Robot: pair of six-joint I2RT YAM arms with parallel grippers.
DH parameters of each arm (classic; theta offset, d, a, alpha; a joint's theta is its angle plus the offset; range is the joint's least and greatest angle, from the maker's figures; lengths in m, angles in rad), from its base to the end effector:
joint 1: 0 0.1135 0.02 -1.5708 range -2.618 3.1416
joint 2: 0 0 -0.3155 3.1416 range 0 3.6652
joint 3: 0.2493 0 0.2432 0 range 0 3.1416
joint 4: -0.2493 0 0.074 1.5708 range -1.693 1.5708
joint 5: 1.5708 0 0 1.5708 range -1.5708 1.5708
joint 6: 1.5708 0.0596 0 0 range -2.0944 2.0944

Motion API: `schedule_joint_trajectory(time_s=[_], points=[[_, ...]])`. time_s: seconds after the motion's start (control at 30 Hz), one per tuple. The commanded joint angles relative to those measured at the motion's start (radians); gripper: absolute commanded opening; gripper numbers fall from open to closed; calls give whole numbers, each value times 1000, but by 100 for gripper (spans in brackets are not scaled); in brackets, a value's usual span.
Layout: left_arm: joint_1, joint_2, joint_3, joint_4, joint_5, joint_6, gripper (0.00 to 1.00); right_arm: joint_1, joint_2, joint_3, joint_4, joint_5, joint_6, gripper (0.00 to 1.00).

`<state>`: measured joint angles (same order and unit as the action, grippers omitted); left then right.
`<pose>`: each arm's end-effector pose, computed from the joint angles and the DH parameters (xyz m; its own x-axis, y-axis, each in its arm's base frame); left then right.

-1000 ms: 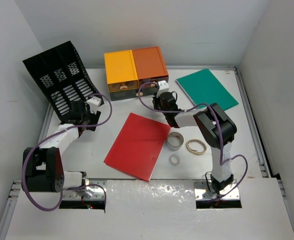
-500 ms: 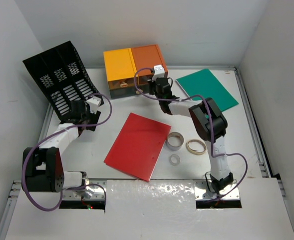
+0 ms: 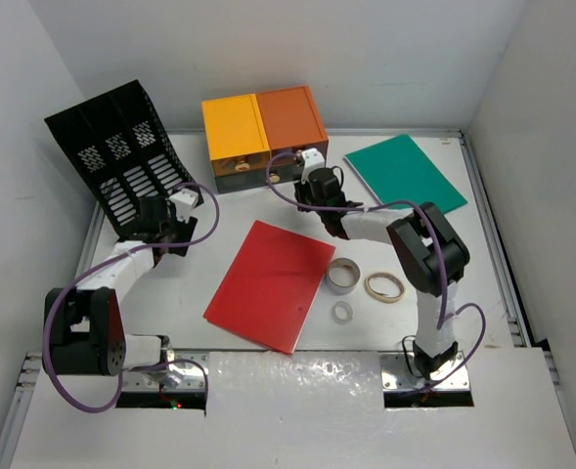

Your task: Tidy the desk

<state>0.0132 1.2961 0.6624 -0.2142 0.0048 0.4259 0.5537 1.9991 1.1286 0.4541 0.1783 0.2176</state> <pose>0.2482 0.0030 0.2258 -0.6870 0.4041 -0.6039 0.3007 0.9147 0.2700 0.4054 0.2382 0.2053 -0.4179 -0.0085 -0.9085 -0.2963 0.9466 0.1274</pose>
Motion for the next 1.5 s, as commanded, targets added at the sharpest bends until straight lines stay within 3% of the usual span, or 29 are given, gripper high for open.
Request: schedule_joint_trajectory(time_s=[0.0,0.2,0.3,0.4,0.57,0.73,0.83,0.97,1.07,1.47], points=[[8,-18,29,24,7,10,53,6,-42,-47,-134,-83,94,28],[8,-23,36,12,15,5,53,20,-16,-108,-149,-155,169,5],[8,-26,36,12,17,4,53,58,-14,-119,-135,-192,172,0],[8,-26,36,12,18,4,53,109,3,-122,-146,-247,177,0],[8,-29,36,9,18,4,53,163,36,-153,-23,-359,308,0],[8,-32,36,9,20,4,53,193,59,-110,-9,-364,318,0],[8,-32,34,7,20,4,53,193,29,-82,-49,-239,255,13],[10,-31,32,9,26,5,53,192,4,-17,-87,-12,177,54],[8,-32,34,9,27,7,53,192,50,57,-75,126,152,65],[8,-29,31,7,30,10,53,132,296,348,-28,285,203,63]])
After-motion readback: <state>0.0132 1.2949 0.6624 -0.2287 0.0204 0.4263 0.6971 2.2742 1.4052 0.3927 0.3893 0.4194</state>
